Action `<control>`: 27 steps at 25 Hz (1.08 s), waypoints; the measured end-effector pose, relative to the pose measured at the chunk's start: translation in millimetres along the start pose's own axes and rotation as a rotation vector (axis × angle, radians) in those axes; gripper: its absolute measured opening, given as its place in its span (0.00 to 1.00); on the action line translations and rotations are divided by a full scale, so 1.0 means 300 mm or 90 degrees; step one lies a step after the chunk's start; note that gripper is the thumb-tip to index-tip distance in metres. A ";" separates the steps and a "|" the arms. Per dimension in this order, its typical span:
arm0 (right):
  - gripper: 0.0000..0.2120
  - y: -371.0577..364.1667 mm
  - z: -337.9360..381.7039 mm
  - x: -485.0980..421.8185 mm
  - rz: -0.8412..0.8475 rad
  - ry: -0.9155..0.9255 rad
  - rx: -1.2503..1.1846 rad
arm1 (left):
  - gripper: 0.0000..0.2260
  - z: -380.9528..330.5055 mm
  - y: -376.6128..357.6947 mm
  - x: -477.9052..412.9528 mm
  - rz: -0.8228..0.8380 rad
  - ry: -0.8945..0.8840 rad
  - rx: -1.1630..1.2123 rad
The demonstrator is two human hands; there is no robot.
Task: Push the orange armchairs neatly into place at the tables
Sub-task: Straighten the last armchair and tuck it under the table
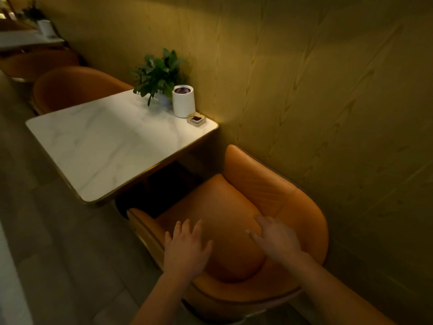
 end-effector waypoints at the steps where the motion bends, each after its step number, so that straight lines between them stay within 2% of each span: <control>1: 0.27 -0.019 -0.030 -0.002 0.015 0.002 0.004 | 0.30 -0.004 -0.031 0.015 0.005 0.009 -0.004; 6: 0.26 -0.136 -0.253 -0.069 0.075 0.028 0.056 | 0.30 -0.079 -0.224 0.037 -0.005 0.081 -0.010; 12: 0.21 -0.292 -0.555 -0.097 0.057 0.149 0.097 | 0.30 -0.270 -0.553 0.072 0.016 0.232 0.017; 15: 0.20 -0.343 -0.647 -0.091 0.026 0.170 0.040 | 0.30 -0.327 -0.715 0.099 0.036 0.295 0.060; 20: 0.24 -0.358 -0.644 -0.075 -0.019 0.152 -0.034 | 0.32 -0.319 -0.768 0.120 -0.064 0.352 0.106; 24: 0.23 -0.344 -0.645 -0.075 -0.116 0.100 -0.028 | 0.38 -0.317 -0.766 0.108 -0.144 0.343 0.130; 27: 0.21 -0.350 -0.644 -0.104 -0.144 0.086 -0.062 | 0.35 -0.295 -0.771 0.093 -0.211 0.313 0.159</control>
Point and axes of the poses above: each hand's wrist, its own x-axis away from the middle knuckle, its own y-axis out of the back of the hand, z = x × y, the point moved 5 cm from there along -x, towards the middle knuckle, and after that the axes turned 6 degrees about x, right-handed, at the moved point
